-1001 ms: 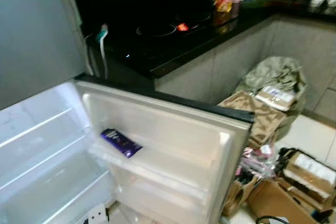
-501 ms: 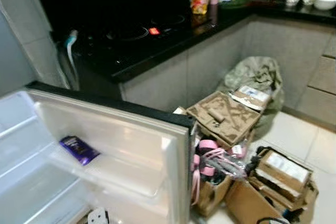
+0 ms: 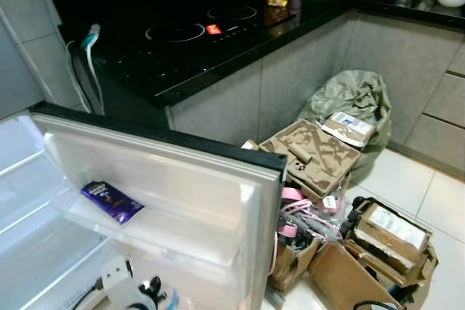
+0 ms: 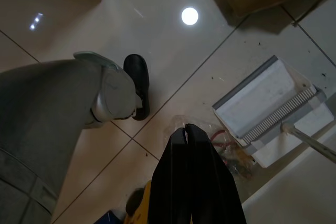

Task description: Restocking fridge

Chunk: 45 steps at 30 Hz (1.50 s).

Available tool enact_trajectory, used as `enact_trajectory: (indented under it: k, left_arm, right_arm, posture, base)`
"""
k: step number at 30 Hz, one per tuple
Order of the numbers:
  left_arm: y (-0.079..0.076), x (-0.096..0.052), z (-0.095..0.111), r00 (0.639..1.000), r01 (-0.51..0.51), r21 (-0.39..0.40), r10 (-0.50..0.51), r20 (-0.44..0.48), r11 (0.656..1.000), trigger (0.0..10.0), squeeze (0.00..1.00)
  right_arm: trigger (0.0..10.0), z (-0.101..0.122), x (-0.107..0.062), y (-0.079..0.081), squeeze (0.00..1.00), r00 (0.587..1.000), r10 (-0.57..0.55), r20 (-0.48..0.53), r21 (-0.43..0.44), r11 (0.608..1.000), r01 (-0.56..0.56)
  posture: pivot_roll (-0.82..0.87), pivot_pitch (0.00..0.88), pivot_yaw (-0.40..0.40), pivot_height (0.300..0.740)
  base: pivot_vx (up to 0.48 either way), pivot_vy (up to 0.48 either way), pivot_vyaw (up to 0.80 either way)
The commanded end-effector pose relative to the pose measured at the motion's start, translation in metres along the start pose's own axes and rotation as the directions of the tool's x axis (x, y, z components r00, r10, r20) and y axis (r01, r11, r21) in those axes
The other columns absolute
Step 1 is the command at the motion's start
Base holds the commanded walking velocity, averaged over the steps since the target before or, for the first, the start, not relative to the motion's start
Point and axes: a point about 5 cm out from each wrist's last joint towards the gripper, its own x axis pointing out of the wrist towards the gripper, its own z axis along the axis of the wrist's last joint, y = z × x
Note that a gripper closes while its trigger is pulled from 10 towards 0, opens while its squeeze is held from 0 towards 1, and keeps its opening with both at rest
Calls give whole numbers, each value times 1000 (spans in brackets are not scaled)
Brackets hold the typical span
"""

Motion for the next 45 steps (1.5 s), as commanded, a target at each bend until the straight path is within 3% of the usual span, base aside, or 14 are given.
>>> enact_trajectory:
  k: [1,5,8,19,22,24,27,28,31,35,36,37,45]
  left_arm:
    - [-2,7,31,990,24,-21,-20,140,999,10000,0]
    - [-1,8,42,977,59,-128,-31,211,990,10000,0]
    - [-1,7,41,974,83,-159,-46,221,984,10000,0]
    - [-15,4,17,976,181,-93,-167,143,979,10000,0]
    - [-20,5,17,971,202,-89,-188,147,975,10000,0]
    - [-34,9,21,955,262,-86,-245,169,961,10000,0]
    - [-39,11,24,945,288,-85,-269,183,954,10000,0]
    - [-48,14,31,927,334,-65,-316,201,940,10000,0]
    - [-50,14,32,923,347,-56,-330,199,936,10000,0]
    - [-52,13,25,923,356,-3,-352,155,934,10000,0]
    - [-51,11,20,926,356,35,-358,123,934,10000,0]
    - [-46,6,3,936,347,92,-351,30,933,10000,0]
    - [-30,-8,-26,948,314,138,-303,-91,939,10000,0]
  right_arm:
    - [10000,1,0,0,0,1000,-3,9,13,1000,3]
    - [10000,1,0,0,0,1000,-2,10,18,1000,1]
    - [10000,1,0,0,0,1000,-2,11,18,1000,1]
    - [10000,1,0,0,0,1000,-1,14,17,1000,1]
    - [10000,1,0,0,0,1000,-4,17,21,1000,4]
    - [10000,1,0,-1,0,1000,-19,24,34,999,18]
    - [10000,1,0,-1,0,999,-29,27,44,999,27]
    - [10000,1,0,-1,0,998,-41,38,56,998,38]
    - [10000,1,0,-1,0,998,-43,43,60,997,41]
    - [10000,20,0,-7,0,995,-41,91,81,996,33]
    - [10000,24,-1,-10,0,994,-44,101,83,996,35]
    - [10000,26,-2,-15,0,992,-64,106,98,994,53]
    - [10000,21,-1,-10,0,992,-71,105,127,990,58]
  posture:
    - [-124,0,10,740]
    - [-124,0,10,740]
    - [-124,0,10,740]
    - [-128,0,7,740]
    - [-128,0,7,740]
    - [-129,0,9,740]
    - [-130,0,9,740]
    - [-128,0,7,740]
    - [-128,0,8,740]
    - [-127,0,13,740]
    - [-124,0,19,740]
    - [-126,0,24,740]
    - [-126,0,23,740]
  base:
    - [0,0,0]
    - [0,0,0]
    - [0,0,0]
    - [0,0,0]
    - [0,0,0]
    - [0,0,0]
    - [0,0,0]
    - [0,0,0]
    - [0,0,0]
    - [0,0,0]
    - [0,0,0]
    - [0,0,0]
    - [0,0,0]
